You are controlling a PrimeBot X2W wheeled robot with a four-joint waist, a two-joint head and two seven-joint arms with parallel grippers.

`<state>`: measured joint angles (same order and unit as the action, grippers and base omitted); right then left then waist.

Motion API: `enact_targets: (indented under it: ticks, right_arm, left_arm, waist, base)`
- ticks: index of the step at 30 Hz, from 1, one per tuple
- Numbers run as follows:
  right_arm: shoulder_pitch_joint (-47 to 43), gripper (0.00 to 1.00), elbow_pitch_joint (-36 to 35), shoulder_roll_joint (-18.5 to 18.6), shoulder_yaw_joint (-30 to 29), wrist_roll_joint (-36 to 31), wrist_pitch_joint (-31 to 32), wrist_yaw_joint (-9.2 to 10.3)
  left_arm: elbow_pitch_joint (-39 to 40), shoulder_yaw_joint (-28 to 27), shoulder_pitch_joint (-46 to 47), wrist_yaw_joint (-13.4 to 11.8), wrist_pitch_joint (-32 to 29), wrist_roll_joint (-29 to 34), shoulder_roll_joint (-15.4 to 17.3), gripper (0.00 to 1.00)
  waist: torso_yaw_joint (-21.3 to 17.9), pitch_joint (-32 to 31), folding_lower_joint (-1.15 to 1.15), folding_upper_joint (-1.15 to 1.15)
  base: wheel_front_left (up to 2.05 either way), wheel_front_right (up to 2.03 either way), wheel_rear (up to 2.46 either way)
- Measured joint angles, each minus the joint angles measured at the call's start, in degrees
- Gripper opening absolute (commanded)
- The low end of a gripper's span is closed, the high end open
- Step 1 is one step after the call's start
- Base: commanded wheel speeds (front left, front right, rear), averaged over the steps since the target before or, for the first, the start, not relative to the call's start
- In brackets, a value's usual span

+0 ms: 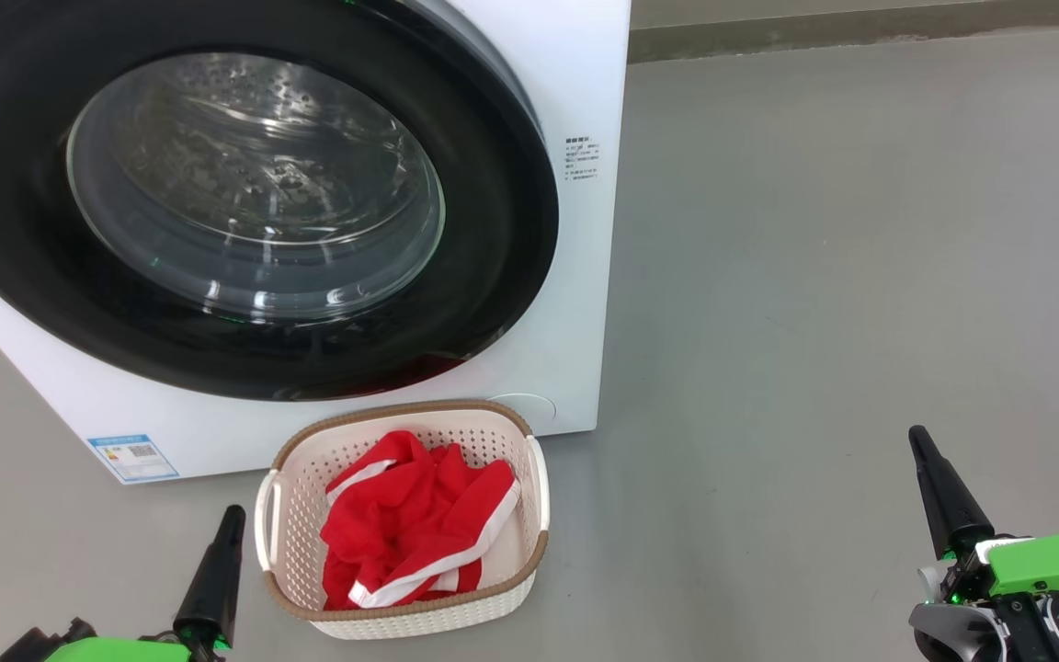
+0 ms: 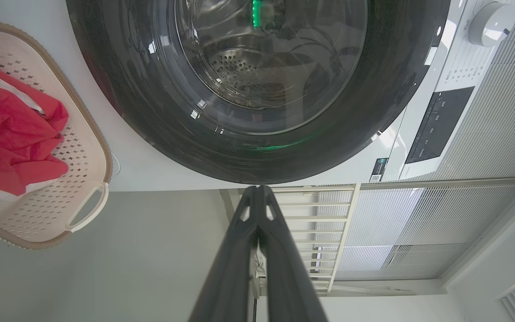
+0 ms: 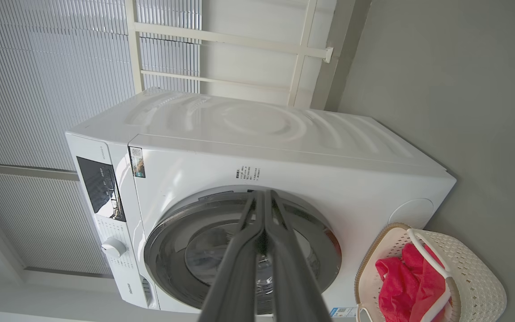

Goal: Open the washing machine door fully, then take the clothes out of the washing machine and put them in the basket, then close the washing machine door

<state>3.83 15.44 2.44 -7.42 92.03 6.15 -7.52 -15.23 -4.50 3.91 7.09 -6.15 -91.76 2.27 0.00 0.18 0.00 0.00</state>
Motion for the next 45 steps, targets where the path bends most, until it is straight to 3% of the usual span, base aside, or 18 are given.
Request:
enact_targets:
  ticks: [45]
  right_arm:
    - [0.0,0.0,0.0,0.0,-0.1,0.0,0.0,0.0]
  left_arm:
    - [0.0,0.0,0.0,0.0,0.0,0.0,0.0,0.0]
  waist:
    - [0.0,0.0,0.0,0.0]
  base:
    - [0.0,0.0,0.0]
